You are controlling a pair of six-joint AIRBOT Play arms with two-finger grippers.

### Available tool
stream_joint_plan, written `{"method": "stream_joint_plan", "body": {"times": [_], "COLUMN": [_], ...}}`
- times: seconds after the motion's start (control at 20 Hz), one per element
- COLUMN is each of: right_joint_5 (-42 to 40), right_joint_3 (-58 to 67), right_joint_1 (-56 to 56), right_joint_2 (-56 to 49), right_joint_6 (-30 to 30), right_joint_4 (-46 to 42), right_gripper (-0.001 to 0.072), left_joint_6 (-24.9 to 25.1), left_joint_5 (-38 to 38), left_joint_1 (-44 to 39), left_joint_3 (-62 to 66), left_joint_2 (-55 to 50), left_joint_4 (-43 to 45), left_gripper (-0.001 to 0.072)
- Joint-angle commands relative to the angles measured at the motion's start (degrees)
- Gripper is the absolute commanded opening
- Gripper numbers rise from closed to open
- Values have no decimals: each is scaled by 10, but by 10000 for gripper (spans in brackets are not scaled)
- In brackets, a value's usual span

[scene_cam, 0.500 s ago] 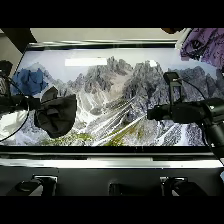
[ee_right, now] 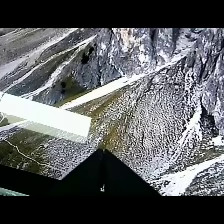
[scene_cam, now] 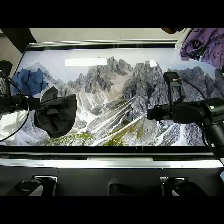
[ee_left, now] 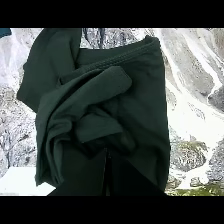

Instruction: Fold the clothes and pants, and hang the long-sleeved shirts on hangers.

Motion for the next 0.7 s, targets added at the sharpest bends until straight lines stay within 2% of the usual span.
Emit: {"method": "stream_joint_plan", "body": {"times": [0.0, 0.65], "right_joint_5": [0, 24], "right_joint_3": [0, 0], "right_joint_1": [1, 1], "right_joint_2": [0, 0], "right_joint_6": [0, 0], "right_joint_4": [0, 2], "right_gripper": [33, 33], "left_joint_6": [0, 0], "left_joint_5": [0, 11], "left_joint_1": [0, 0], "left_joint_3": [0, 0], "left_joint_2": [0, 0], "left_joint_4": [0, 0], "left_gripper": [20, 20]}}
